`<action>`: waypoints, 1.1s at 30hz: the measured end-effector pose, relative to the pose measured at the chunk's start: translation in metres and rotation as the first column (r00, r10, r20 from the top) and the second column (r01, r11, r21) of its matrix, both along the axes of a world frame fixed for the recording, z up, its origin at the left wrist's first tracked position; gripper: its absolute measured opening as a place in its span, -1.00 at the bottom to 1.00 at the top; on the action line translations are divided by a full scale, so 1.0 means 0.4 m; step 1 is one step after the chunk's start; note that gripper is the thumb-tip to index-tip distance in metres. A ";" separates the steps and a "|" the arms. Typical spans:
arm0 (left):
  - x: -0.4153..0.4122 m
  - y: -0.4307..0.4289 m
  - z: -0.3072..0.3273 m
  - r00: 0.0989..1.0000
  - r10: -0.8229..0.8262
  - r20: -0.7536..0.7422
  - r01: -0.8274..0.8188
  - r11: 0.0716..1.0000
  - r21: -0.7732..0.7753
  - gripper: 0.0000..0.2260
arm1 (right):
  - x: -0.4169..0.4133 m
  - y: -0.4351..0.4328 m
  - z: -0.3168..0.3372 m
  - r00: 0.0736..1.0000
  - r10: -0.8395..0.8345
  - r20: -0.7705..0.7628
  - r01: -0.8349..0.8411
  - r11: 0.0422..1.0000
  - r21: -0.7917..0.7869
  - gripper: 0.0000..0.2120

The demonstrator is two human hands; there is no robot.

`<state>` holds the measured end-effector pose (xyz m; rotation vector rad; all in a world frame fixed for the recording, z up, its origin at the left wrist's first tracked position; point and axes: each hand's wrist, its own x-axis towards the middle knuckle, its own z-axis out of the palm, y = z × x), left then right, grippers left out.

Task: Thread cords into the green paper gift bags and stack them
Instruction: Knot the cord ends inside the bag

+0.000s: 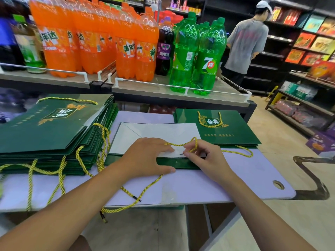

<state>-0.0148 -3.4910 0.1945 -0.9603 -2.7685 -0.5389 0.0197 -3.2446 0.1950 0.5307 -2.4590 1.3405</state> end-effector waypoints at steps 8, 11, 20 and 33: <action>-0.006 0.001 -0.003 0.999 -0.007 -0.031 0.007 1.000 0.016 -0.38 | -0.013 -0.020 0.070 0.986 0.146 0.083 -0.168 0.869 0.466 -0.87; -0.006 0.000 -0.001 0.999 -0.007 -0.040 0.008 0.999 0.031 -0.42 | -0.031 -0.038 0.103 0.981 0.179 0.076 -0.187 0.760 0.623 -0.90; 0.001 -0.003 0.008 1.000 -0.013 -0.002 0.014 0.996 0.092 -0.55 | -0.038 -0.073 0.152 0.973 0.204 0.109 -0.217 0.639 0.739 -0.89; -0.013 -0.002 0.001 0.998 0.019 0.063 -0.033 0.975 0.221 -0.73 | -0.023 -0.074 0.136 0.991 0.033 0.128 -0.095 0.851 0.517 -0.66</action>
